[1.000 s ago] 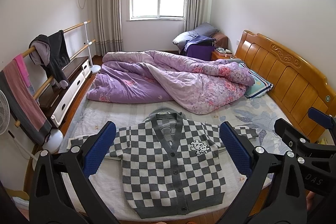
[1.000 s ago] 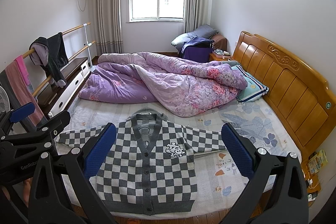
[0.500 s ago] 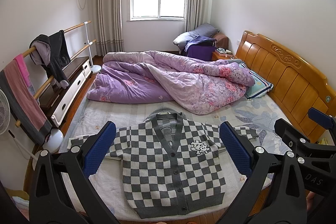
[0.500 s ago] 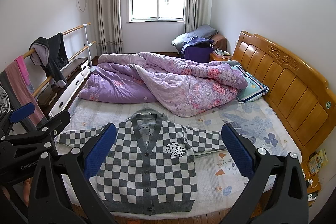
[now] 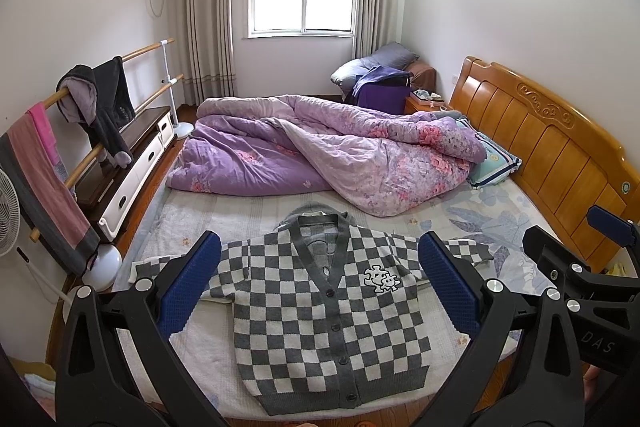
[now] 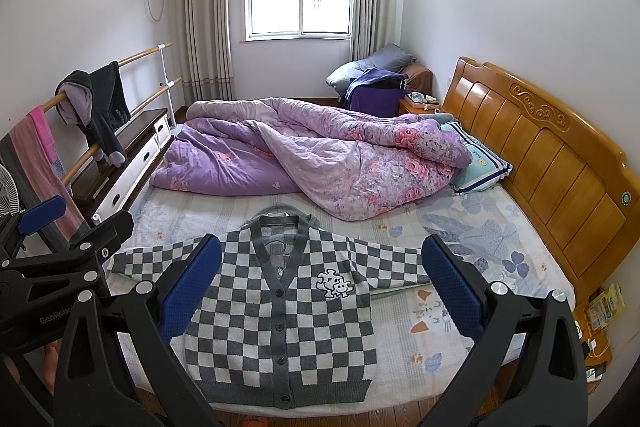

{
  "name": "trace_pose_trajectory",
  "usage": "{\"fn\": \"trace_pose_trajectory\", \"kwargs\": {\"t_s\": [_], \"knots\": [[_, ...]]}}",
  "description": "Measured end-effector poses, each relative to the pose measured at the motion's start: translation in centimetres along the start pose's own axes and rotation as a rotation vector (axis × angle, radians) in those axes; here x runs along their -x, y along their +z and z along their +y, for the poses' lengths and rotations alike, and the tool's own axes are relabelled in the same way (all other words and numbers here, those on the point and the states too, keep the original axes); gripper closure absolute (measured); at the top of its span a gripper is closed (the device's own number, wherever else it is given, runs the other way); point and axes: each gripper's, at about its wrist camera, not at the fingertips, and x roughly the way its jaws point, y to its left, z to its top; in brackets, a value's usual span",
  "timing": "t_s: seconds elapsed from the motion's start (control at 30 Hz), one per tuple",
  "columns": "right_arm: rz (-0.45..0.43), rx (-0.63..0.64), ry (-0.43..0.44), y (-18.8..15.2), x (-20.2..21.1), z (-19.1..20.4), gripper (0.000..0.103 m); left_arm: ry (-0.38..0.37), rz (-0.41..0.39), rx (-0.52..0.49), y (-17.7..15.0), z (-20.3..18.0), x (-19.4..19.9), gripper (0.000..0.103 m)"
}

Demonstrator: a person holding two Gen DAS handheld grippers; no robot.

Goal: Fold large clothes

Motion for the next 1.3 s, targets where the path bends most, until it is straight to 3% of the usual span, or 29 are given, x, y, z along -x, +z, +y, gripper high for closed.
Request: {"fn": "trace_pose_trajectory", "kwargs": {"t_s": [0.63,1.03,1.3], "knots": [[0.004,-0.003,0.000,-0.3,-0.3,-0.2,0.007,0.001,-0.002,-0.002,-0.1,-0.1,-0.1,0.005],[0.029,-0.017,-0.036,0.0,-1.8,1.8,0.007,-0.018,0.011,-0.011,-0.7,0.8,0.0,0.005],[0.060,-0.030,-0.070,0.2,-3.2,3.6,0.007,-0.046,0.044,-0.028,0.0,3.0,-3.4,0.005]]}}
